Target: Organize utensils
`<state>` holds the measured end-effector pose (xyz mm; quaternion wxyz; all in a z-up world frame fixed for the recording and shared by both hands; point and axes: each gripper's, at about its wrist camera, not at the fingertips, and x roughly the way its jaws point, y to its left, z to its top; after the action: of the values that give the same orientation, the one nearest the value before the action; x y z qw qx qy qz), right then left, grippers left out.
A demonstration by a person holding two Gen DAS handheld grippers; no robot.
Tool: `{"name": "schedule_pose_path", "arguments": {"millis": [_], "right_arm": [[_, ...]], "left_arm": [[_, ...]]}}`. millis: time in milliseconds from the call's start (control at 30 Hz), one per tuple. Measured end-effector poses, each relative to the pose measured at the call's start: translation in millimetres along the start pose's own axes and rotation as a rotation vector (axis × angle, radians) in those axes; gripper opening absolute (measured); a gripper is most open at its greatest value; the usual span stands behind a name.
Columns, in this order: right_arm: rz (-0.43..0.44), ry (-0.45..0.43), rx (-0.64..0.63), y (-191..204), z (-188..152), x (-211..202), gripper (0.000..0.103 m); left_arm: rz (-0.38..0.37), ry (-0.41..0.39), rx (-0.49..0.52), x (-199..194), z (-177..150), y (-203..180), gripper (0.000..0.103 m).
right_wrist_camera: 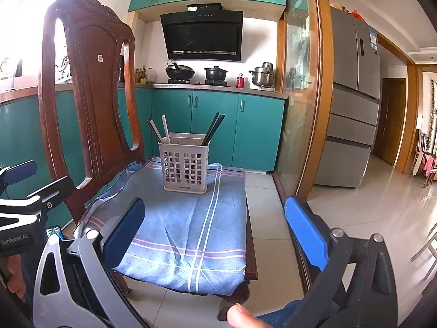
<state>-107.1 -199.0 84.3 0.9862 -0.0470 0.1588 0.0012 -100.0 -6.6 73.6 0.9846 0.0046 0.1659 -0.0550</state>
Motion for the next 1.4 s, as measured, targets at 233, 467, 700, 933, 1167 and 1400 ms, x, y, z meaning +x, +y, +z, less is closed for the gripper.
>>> {"name": "schedule_pose_path", "arguments": {"millis": [233, 467, 700, 933, 1167, 1400], "right_arm": [[0.003, 0.002, -0.011, 5.3, 1.7, 2.3, 0.100], [0.003, 0.005, -0.017, 8.1, 2.8, 4.7, 0.100], [0.004, 0.008, -0.017, 7.1, 3.1, 5.6, 0.100], [0.004, 0.009, -0.017, 7.1, 2.7, 6.1, 0.100], [-0.001, 0.011, -0.015, 9.4, 1.4, 7.2, 0.100], [-0.004, 0.018, -0.010, 10.3, -1.1, 8.8, 0.100]], "left_arm": [[-0.003, 0.008, -0.005, 1.1, -0.7, 0.9, 0.100], [-0.004, 0.015, -0.010, 3.3, -0.3, 3.0, 0.100], [-0.005, 0.022, -0.015, 5.1, -0.3, 2.8, 0.100], [-0.005, 0.023, -0.014, 5.3, -0.5, 1.7, 0.100], [-0.007, 0.029, -0.013, 6.4, -1.9, 0.0, 0.100], [-0.012, 0.035, -0.016, 8.3, -3.5, -0.3, 0.100]]}}
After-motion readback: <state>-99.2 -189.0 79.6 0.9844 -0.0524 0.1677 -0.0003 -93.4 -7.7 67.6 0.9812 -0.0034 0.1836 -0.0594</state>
